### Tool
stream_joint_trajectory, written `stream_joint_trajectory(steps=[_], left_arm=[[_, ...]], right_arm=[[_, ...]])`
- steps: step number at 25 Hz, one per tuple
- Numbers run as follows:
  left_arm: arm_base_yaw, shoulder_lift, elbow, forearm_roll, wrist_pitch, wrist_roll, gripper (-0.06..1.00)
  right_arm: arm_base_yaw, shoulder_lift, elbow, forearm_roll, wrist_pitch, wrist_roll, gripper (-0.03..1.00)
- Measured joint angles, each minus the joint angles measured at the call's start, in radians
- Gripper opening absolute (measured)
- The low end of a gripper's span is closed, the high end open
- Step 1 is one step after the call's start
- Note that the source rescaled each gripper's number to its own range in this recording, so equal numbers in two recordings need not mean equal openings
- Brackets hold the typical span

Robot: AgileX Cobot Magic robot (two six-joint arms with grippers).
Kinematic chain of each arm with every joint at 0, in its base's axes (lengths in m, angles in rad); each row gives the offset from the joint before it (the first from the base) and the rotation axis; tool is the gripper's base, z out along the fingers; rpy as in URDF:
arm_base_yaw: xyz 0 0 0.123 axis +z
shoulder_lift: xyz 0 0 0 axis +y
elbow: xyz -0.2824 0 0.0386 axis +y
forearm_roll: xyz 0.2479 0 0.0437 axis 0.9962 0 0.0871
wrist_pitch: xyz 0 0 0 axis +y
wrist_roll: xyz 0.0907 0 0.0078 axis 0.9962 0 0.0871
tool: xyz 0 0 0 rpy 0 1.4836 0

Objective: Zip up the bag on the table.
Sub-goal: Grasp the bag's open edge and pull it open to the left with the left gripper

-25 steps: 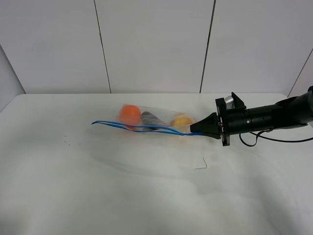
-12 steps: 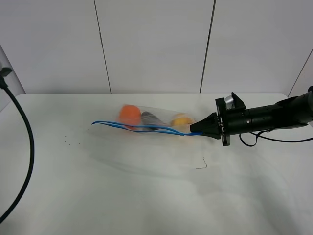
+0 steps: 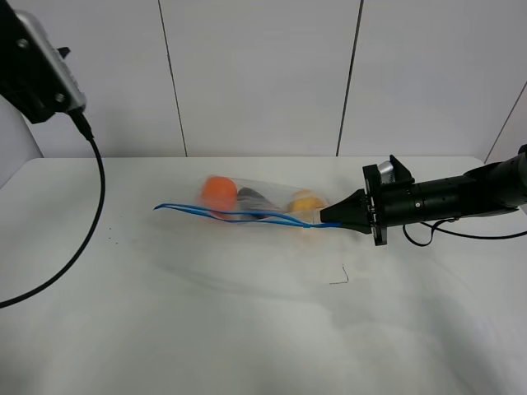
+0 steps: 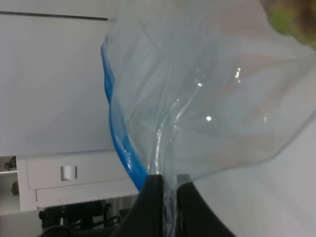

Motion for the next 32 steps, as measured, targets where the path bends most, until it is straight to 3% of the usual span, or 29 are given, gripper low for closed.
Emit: stream_joint_trajectory(steps=[9,18,24,32], left_arm=[[-0.348,0.134,0.044,0.010,0.060,-0.009,1.00],[-0.593,0.343,0.063,-0.026,-0.012,-0.024,1.00],[-0.664,0.468,0.063,-0.066,-0.076,-0.025,1.00],[-0.665,0.608,0.051,-0.117,-0.308,-0.031,1.00]], right_arm=[[0.000,0.000,0.000,0.000,0.000,0.000,0.00],[0.000,0.000,0.000,0.000,0.001,0.000,0.00],[0.000,0.000,0.000,0.000,0.001,0.000,0.00],[0.000,0.000,0.000,0.000,0.001,0.000,0.00]])
